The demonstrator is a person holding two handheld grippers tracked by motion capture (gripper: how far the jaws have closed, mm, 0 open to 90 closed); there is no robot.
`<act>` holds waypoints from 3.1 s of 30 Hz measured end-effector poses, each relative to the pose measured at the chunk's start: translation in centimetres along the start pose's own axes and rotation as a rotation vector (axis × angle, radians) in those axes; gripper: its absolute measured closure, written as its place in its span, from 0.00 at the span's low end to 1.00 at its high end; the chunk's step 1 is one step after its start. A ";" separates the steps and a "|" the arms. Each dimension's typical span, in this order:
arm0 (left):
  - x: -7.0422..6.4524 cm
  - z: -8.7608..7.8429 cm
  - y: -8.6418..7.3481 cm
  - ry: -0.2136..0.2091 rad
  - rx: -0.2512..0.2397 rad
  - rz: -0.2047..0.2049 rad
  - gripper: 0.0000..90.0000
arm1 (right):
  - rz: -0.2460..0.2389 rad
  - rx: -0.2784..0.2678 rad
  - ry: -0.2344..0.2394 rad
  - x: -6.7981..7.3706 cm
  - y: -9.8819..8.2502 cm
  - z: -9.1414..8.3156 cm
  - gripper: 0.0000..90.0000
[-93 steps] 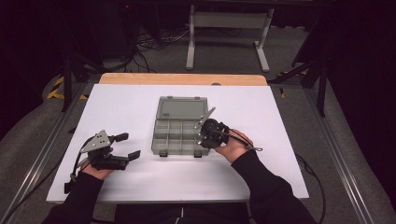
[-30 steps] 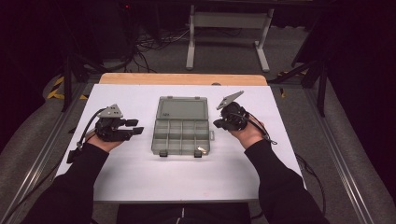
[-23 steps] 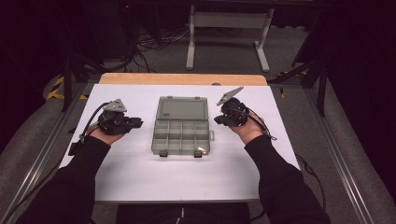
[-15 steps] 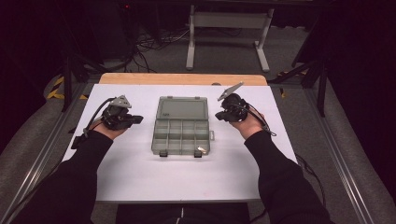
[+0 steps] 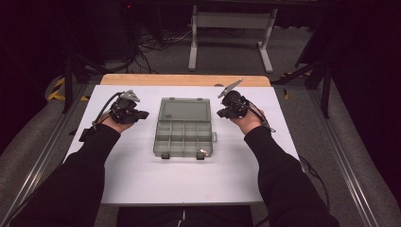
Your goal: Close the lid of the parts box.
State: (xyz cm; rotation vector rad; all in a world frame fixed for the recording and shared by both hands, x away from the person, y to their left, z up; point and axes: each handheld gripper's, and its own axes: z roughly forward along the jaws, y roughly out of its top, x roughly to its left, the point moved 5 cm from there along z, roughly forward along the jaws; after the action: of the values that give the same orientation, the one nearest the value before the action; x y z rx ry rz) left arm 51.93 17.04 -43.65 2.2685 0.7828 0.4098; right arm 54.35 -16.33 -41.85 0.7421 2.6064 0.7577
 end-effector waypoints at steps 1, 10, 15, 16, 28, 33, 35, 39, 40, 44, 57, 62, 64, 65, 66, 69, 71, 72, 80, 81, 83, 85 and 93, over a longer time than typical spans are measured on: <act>-0.1 0.1 0.1 -0.001 0.005 -0.001 1.00 | 0.005 0.003 0.002 -0.1 0.0 0.1 1.00; 0.7 1.4 0.5 -0.015 0.007 -0.042 0.99 | 0.014 0.016 -0.001 -1.0 0.1 1.2 1.00; 1.0 2.1 0.6 -0.038 -0.014 -0.064 0.97 | 0.023 0.019 0.001 -1.3 0.0 1.8 1.00; 1.0 2.3 0.6 -0.041 -0.010 -0.064 0.98 | 0.025 0.019 0.003 -1.3 0.1 1.9 1.00; 1.5 3.9 0.6 -0.047 0.037 -0.104 1.00 | 0.028 0.015 0.007 -1.7 0.1 3.3 1.00; 1.8 4.7 0.3 -0.066 0.046 -0.130 1.00 | 0.032 0.020 0.012 -1.7 0.0 4.0 1.00; 1.9 4.8 0.1 -0.075 0.047 -0.148 1.00 | 0.021 0.014 0.015 -1.7 0.1 4.3 1.00; 2.0 5.3 -0.1 -0.078 0.058 -0.167 1.00 | 0.027 0.012 0.013 -1.8 0.1 4.6 1.00; 2.0 5.3 -0.1 -0.075 0.058 -0.168 1.00 | 0.030 0.017 0.012 -1.8 0.1 4.8 1.00; 2.2 6.0 -0.3 -0.072 0.072 -0.191 1.00 | 0.032 0.028 0.012 -1.8 -0.1 5.3 1.00; 2.7 7.2 -1.1 -0.069 0.084 -0.249 1.00 | 0.052 0.045 0.013 -1.8 -0.8 6.6 1.00; 2.6 7.7 -1.4 -0.080 0.087 -0.262 1.00 | 0.056 0.052 0.014 -1.7 -1.0 7.0 1.00; 2.6 7.9 -1.5 -0.078 0.081 -0.266 1.00 | 0.059 0.054 0.016 -1.7 -1.1 7.2 1.00; 2.5 7.9 -1.6 -0.080 0.081 -0.269 1.00 | 0.058 0.054 0.017 -1.7 -1.1 7.2 1.00; 2.6 8.0 -1.6 -0.080 0.083 -0.269 1.00 | 0.057 0.054 0.018 -1.7 -1.1 7.3 1.00; 2.7 8.1 -1.7 -0.084 0.075 -0.275 1.00 | 0.058 0.058 0.020 -1.7 -1.2 7.4 1.00; 2.7 8.1 -1.7 -0.087 0.073 -0.274 1.00 | 0.059 0.062 0.022 -1.6 -1.2 7.6 1.00; 2.7 8.1 -1.7 -0.087 0.072 -0.273 1.00 | 0.059 0.063 0.022 -1.6 -1.3 7.7 1.00; 2.3 8.3 -1.5 -0.096 0.064 -0.251 1.00 | 0.061 0.061 0.024 -1.6 -1.2 7.8 1.00; 2.2 8.3 -1.5 -0.097 0.068 -0.249 1.00 | 0.061 0.061 0.024 -1.6 -1.2 7.8 1.00; 2.3 8.3 -1.5 -0.095 0.067 -0.247 1.00 | 0.060 0.062 0.021 -1.6 -1.2 7.8 1.00; 2.2 8.3 -1.5 -0.100 0.065 -0.252 1.00 | 0.057 0.063 0.020 -1.6 -1.2 7.8 1.00; 2.2 8.3 -1.5 -0.091 0.068 -0.244 1.00 | 0.057 0.064 0.017 -1.6 -1.2 7.8 1.00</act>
State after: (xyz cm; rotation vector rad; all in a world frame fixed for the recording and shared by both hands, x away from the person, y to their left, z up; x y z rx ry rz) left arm 57.01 15.04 -50.44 2.2022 1.0248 0.1677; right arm 58.57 -14.94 -48.61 0.8349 2.6458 0.7026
